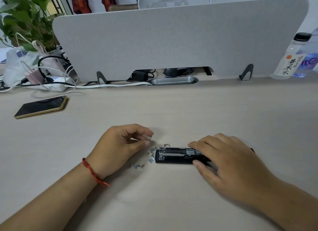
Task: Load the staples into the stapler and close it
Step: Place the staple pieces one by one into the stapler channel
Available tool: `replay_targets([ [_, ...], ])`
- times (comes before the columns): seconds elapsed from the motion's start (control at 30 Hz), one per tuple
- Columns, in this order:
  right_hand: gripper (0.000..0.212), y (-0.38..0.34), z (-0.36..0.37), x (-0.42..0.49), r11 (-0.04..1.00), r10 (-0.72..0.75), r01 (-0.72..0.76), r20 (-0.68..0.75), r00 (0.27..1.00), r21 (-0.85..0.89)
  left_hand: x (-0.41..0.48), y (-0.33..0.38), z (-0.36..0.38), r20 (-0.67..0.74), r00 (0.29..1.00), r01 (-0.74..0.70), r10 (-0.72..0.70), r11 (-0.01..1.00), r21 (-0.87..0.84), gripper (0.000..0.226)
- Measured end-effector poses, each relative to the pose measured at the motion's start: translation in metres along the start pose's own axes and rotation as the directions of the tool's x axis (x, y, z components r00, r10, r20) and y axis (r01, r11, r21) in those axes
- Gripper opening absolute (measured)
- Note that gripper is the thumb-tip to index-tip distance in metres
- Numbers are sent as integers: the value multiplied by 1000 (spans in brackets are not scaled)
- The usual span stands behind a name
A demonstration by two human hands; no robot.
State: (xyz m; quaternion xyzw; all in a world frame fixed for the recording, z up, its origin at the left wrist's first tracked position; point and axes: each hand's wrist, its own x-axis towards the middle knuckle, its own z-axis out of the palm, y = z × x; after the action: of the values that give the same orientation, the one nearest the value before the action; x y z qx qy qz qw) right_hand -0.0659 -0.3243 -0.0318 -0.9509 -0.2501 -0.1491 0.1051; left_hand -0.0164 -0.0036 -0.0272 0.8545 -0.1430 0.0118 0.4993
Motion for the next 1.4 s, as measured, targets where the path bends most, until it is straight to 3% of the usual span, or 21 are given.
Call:
replay_targets([
  [0.2,35,0,0,0,1000,2,-2,5,1000,10,1,3,-1,-64,998,-18,20,999,34,27],
  [0.37,35,0,0,0,1000,-1,1,5,1000,10,1,-1,-5,13,998,-67,66,958,279,30],
  [0.53,35,1,1,0,1000,4,-4,11,1000,14,2,-3,-6,12,1000,-3,1,976,219,18],
  [0.7,34,2,2,0,1000,-1,0,14,1000,16,7,-2,-8,23,998,-62,58,938,340,14],
  [0.9,35,1,0,0,1000,7,-7,22,1000,16,2,1,-18,44,996,-84,73,928,362,31],
  [1.03,34,0,-1,0,1000,5,-5,17,1000,12,1,0,-23,142,975,-214,169,882,419,51],
  [1.17,35,0,-2,0,1000,9,-9,25,1000,16,7,0,-17,206,956,-289,209,794,535,43],
  [1.4,35,1,0,0,1000,6,-6,24,1000,16,6,-2,-24,209,968,-228,141,840,493,31],
])
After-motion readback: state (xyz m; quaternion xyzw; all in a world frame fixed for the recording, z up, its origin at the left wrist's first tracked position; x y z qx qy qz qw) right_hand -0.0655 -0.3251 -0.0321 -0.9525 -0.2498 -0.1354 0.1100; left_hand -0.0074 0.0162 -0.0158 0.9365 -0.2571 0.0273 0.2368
